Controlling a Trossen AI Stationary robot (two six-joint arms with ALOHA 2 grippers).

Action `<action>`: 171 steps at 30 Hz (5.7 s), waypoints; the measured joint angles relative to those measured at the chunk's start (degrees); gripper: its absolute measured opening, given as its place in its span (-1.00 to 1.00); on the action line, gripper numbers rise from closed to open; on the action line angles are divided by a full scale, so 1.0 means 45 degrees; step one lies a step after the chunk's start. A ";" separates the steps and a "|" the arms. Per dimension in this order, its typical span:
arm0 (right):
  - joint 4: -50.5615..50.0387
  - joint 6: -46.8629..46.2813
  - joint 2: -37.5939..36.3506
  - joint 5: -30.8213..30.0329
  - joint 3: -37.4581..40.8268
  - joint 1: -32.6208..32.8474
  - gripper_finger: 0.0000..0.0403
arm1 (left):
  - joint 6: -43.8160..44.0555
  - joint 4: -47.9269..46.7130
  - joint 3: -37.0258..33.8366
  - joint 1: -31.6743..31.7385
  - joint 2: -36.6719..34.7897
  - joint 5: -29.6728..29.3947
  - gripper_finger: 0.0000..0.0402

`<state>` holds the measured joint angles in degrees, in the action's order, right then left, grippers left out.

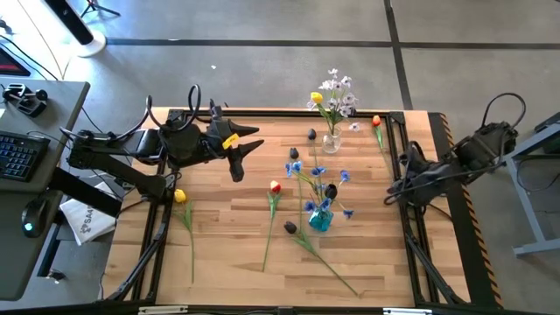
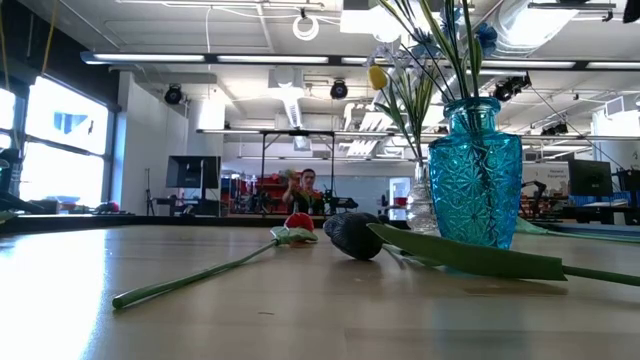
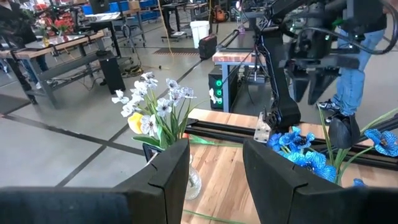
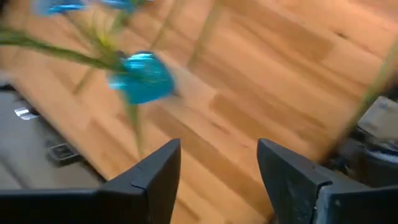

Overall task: Sort flowers into vase by color
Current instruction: Put the orange flower into the transparent vase

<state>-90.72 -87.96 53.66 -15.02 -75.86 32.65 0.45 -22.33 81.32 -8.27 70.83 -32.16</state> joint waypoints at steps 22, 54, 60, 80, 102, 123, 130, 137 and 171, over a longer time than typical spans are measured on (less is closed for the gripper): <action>0.5280 0.8500 0.0753 0.0930 0.8104 -1.2352 -0.21 | 0.1226 -0.0525 0.0000 -0.0005 -0.0005 0.0013 -0.30; 1.0132 1.5228 0.7044 -0.0375 0.8419 -1.9256 -0.23 | 0.2118 -0.0389 0.0000 0.0000 -0.0005 0.0589 -0.30; 1.0211 1.5355 0.7107 -0.0213 0.8435 -1.9256 -0.43 | 0.2215 -0.0394 0.0000 0.0000 -0.0005 0.0588 -0.30; 0.9396 1.5495 0.6700 0.2525 0.8462 -2.0249 -0.99 | 0.2871 -0.0403 0.0000 -0.0287 -0.0005 0.0782 -0.30; 0.9023 1.0882 -0.4567 0.2136 0.8535 -1.6717 -1.00 | 0.2581 -0.0418 0.0000 -0.0282 -0.0005 0.0779 -0.30; 2.1241 1.7623 -0.2305 0.2493 0.8501 -1.5084 -1.00 | 0.2523 -0.0410 0.0000 -0.0282 -0.0005 0.0780 -0.30; 2.2110 1.8742 -0.0784 0.2469 0.8501 -1.5118 -1.00 | 0.2526 -0.0394 0.0000 -0.0282 -0.0005 0.0777 -0.30; 2.2644 1.8982 0.0123 0.2442 0.8501 -1.5504 -1.00 | 0.2526 -0.0394 0.0000 -0.0277 -0.0005 0.0777 -0.30; 1.9211 1.9585 0.0114 0.3434 0.8219 -1.5220 -0.35 | 0.2531 -0.0394 0.0000 -0.0277 -0.0005 0.0777 -0.30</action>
<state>-4.27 0.17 54.17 0.43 -38.88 -35.83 11.84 -24.10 81.32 -9.52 70.81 -28.67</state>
